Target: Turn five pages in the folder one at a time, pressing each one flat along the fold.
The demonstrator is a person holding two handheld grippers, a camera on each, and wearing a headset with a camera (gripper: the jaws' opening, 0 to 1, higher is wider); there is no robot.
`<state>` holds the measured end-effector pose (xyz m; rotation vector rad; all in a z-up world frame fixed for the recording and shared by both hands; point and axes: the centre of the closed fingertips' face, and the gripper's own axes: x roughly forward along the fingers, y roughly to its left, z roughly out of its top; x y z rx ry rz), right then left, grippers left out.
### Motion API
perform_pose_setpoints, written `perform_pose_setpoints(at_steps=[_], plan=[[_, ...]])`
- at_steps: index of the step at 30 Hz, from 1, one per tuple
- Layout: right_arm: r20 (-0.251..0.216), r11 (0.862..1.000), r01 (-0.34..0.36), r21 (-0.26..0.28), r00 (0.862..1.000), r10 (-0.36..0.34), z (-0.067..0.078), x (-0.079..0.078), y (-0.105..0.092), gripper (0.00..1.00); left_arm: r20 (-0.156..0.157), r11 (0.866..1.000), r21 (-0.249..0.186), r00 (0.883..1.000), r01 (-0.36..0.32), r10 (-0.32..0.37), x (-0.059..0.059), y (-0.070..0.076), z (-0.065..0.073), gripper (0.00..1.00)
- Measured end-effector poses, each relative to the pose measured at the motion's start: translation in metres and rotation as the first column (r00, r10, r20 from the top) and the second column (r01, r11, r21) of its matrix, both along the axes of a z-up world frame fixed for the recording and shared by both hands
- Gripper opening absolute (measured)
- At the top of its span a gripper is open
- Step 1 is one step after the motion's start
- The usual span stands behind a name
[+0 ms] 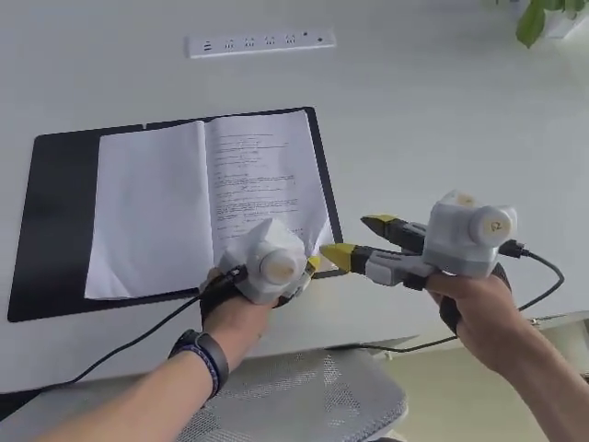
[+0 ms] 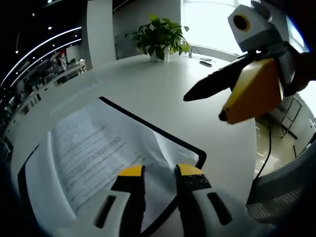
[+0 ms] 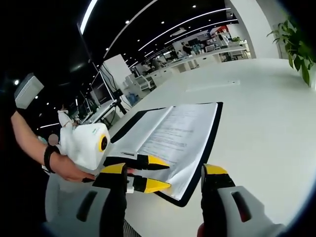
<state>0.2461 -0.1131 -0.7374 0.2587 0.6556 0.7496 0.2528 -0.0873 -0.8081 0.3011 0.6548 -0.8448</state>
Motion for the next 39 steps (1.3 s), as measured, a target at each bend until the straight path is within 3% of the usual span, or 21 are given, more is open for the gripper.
perform_pose_setpoints(at_steps=[7, 20, 39], plan=[[-0.002, 1.0, -0.031, 0.004, 1.0, 0.031, -0.003, 0.01, 0.012, 0.57, -0.004, 1.0, -0.012, 1.0, -0.019, 0.019, 0.0, -0.001, 0.0, 0.21], [-0.079, 0.999, -0.046, 0.019, 0.996, 0.047, -0.034, 0.024, 0.023, 0.54, -0.033, 0.998, -0.058, 0.999, -0.035, 0.034, 0.002, -0.001, 0.0, 0.19], [-0.109, 0.998, -0.038, 0.054, 0.993, 0.044, -0.038, 0.026, 0.029, 0.5, -0.035, 0.997, -0.069, 0.999, -0.03, 0.027, -0.001, -0.001, 0.0, 0.16]])
